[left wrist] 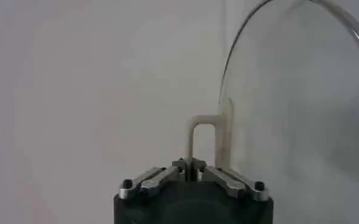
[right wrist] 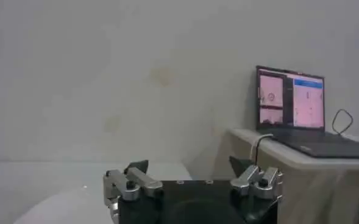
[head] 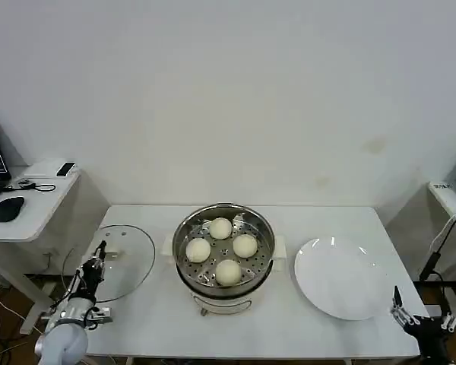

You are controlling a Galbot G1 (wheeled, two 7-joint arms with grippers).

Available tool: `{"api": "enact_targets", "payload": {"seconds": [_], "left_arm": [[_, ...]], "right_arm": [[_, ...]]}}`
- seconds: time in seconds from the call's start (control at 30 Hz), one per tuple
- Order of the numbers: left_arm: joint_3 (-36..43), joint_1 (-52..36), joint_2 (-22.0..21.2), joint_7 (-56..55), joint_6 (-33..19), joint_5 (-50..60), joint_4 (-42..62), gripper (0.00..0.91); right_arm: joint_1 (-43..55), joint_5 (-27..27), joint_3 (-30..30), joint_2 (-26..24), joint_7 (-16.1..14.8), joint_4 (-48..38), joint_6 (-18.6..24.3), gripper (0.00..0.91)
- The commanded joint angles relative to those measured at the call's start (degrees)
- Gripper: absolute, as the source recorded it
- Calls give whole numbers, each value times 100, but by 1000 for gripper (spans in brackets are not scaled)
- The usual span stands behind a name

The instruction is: Take steamed baozi put them in steamer then cover it.

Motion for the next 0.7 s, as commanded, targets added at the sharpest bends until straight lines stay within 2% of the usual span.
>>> {"api": "enact_targets", "payload": {"seconds": [0.03, 0.23, 0.4, 0.7], "left_arm": [[-347, 571, 105, 799, 568, -1, -1666, 0], [-566, 856, 244, 1396, 882, -139, -2533, 0], [-509, 738, 342, 1649, 1064, -214, -2792, 0], [318, 431, 443, 1897, 1615, -195, -3317, 0]], "right_arm": [[31, 20, -39, -111, -13, -94, -37, 907], [10, 11, -34, -129, -41, -248, 60, 907], [-12, -33, -45, -126, -56, -278, 114, 907], [-90, -247, -134, -78, -55, -270, 287, 907]]}}
